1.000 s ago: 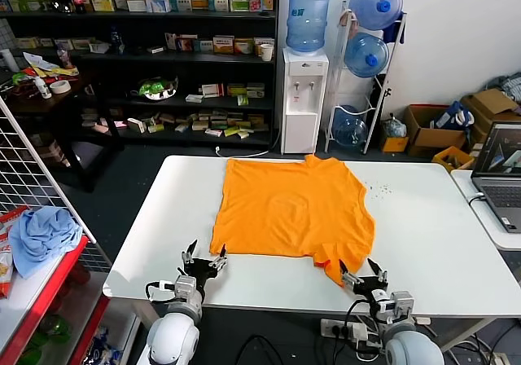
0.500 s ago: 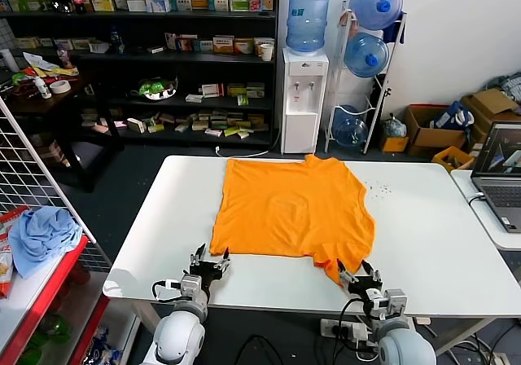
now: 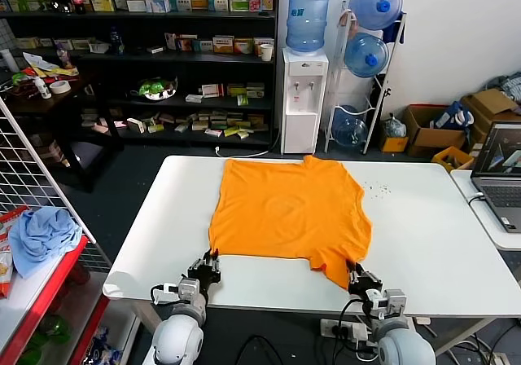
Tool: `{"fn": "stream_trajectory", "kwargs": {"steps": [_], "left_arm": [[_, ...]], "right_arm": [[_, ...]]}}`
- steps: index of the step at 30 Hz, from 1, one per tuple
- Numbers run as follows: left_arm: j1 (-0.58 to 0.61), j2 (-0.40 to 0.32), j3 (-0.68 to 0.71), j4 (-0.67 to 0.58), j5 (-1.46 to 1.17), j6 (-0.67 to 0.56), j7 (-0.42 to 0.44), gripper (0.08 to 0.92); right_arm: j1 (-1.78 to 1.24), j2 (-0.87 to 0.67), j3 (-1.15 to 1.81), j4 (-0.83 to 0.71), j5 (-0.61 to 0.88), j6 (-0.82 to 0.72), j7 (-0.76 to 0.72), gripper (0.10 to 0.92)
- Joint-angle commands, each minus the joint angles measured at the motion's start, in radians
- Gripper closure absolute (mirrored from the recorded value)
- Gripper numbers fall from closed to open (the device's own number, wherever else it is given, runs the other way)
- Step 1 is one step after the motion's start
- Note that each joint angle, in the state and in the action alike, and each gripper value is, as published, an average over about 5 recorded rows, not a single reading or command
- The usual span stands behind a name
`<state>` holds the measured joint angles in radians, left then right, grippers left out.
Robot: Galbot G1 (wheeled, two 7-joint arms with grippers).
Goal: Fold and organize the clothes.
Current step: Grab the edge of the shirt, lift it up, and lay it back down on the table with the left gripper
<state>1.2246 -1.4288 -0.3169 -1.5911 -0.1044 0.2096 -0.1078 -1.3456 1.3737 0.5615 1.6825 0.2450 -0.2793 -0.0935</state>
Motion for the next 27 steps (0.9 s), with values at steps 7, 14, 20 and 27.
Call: {"fn": "stream_trajectory", "kwargs": {"steps": [7, 14, 20, 27], "left_arm": [[0.066, 0.008, 0.013, -0.11, 0.005, -0.016, -0.022, 0.895], [0.148, 0.013, 0.017, -0.207, 0.027, -0.027, -0.039, 0.895], [0.262, 0.021, 0.011, -0.27, 0.054, -0.048, -0.049, 0.895], [0.385, 0.039, 0.002, -0.335, 0.084, -0.074, -0.058, 0.895]], "right_arm": [[-0.153, -0.075, 0.0, 0.228, -0.026, -0.048, 0.044, 0.9], [-0.321, -0.154, 0.046, 0.367, -0.071, -0.067, 0.053, 0.9], [-0.433, -0.194, 0.089, 0.412, -0.104, -0.068, 0.063, 0.9], [-0.526, -0.206, 0.094, 0.461, -0.134, -0.065, 0.077, 0.9]]}}
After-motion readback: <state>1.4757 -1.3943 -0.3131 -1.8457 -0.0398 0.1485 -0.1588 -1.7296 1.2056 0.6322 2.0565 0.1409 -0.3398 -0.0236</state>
